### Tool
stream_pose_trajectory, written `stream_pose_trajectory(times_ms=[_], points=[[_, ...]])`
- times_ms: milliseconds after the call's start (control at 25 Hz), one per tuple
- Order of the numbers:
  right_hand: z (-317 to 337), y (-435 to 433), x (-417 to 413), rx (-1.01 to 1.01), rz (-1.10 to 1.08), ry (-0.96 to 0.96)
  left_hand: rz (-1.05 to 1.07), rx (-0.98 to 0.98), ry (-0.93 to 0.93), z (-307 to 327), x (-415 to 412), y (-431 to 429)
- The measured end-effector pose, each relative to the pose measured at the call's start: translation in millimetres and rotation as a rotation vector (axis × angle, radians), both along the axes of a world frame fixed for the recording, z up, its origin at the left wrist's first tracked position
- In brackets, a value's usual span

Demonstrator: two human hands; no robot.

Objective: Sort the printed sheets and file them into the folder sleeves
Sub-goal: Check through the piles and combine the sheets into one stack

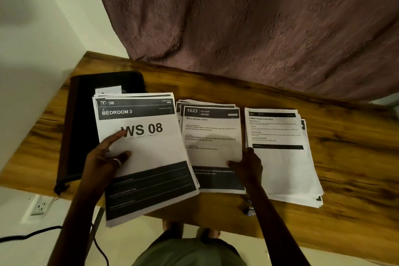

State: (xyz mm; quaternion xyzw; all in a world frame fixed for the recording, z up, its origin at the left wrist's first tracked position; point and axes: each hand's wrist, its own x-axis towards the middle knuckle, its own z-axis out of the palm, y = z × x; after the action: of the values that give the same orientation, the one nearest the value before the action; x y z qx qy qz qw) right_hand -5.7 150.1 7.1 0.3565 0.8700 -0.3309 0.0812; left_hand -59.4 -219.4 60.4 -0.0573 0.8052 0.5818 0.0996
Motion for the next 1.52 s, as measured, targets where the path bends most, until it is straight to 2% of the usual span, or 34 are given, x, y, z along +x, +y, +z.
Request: stream_pose_trajectory(times_ms=[80, 240, 320, 440, 520, 680, 880, 1040, 1200, 1320, 1400, 1520], points=[[2, 3, -1, -0.039, -0.045, 0.028, 0.003, 0.004, -0.003, 0, 2, 1], [14, 9, 0, 0.105, -0.039, 0.122, 0.037, 0.027, -0.032, -1, 3, -5], [20, 14, 0, 0.188, -0.022, 0.208, 0.048, 0.022, -0.053, -3, 3, -8], [24, 25, -2, 0.207, 0.034, 0.358, 0.051, 0.002, -0.072, -5, 3, -7], [29, 36, -4, 0.116, 0.036, 0.389, 0.06, 0.023, -0.084, -6, 3, -4], [32, 55, -6, -0.06, -0.009, 0.336, 0.068, 0.07, -0.097, -5, 2, 2], [29, 62, -4, -0.351, -0.276, 0.374, 0.062, 0.059, -0.083, -9, 3, 6], [28, 58, -2, -0.378, -0.316, 0.367, 0.064, 0.07, -0.076, -7, 2, 7], [17, 42, 0, -0.296, -0.171, 0.288, 0.056, 0.068, -0.069, -2, 1, 4], [11, 35, 1, -0.111, -0.044, 0.202, 0.047, 0.066, -0.076, 4, 0, 0], [17, 36, 3, 0.046, 0.011, 0.237, 0.06, 0.075, -0.085, 6, -1, 0], [36, 43, 4, 0.242, 0.046, 0.427, 0.079, 0.08, -0.085, 6, -2, 3]])
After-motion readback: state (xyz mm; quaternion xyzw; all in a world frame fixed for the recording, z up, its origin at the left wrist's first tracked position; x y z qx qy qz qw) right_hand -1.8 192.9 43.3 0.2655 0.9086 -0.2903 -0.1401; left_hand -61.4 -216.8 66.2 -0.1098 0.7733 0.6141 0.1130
